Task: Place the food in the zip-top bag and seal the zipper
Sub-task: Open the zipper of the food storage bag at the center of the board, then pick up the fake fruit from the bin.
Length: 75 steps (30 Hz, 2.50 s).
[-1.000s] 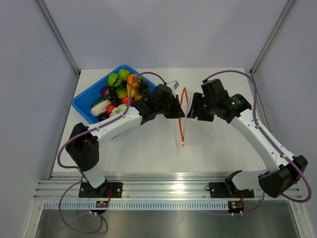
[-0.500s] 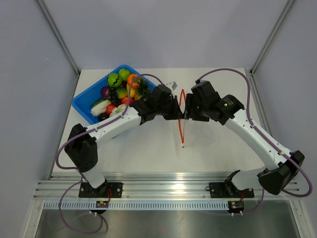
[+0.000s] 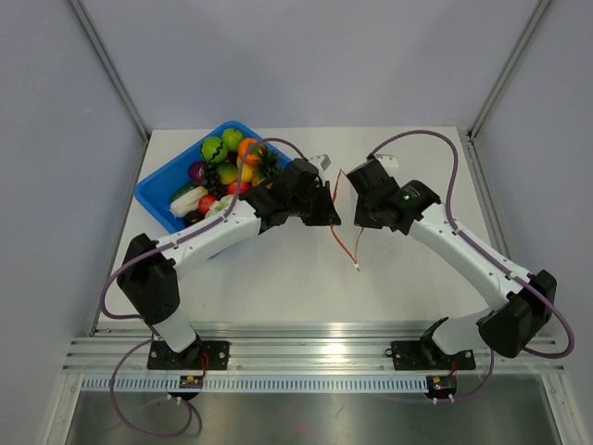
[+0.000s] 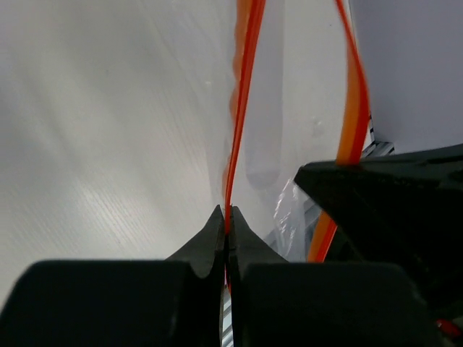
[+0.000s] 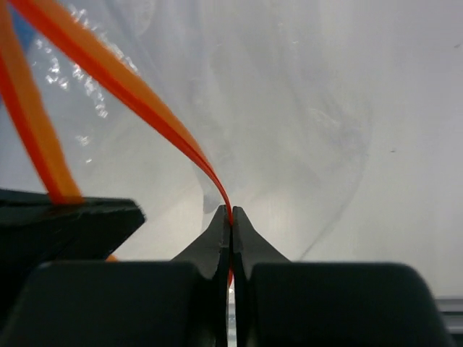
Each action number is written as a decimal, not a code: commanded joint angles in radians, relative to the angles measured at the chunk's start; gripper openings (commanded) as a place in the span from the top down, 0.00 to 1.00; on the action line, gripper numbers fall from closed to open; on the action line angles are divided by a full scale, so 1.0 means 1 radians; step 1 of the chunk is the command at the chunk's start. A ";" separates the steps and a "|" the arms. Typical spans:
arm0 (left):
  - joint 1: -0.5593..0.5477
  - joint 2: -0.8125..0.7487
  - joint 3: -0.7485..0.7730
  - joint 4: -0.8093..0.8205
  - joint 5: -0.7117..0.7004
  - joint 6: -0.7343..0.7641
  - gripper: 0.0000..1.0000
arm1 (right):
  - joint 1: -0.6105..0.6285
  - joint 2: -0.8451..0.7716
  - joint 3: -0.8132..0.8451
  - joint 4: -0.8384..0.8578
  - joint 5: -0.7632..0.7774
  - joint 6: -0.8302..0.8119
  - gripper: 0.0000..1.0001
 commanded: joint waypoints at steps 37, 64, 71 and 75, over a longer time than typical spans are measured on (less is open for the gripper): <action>0.130 0.054 0.128 -0.207 0.304 0.521 0.93 | 0.008 -0.133 -0.042 0.087 0.060 0.019 1.00; 0.391 -0.156 0.237 -0.379 -0.150 0.411 0.29 | 0.008 -0.036 0.029 0.060 0.042 0.062 1.00; 0.558 -0.125 0.203 -0.462 -0.285 0.274 0.31 | 0.008 -0.041 0.036 0.058 0.035 0.057 1.00; 0.641 -0.165 0.076 -0.411 -0.204 0.260 0.32 | 0.008 -0.041 0.032 0.061 0.031 0.056 1.00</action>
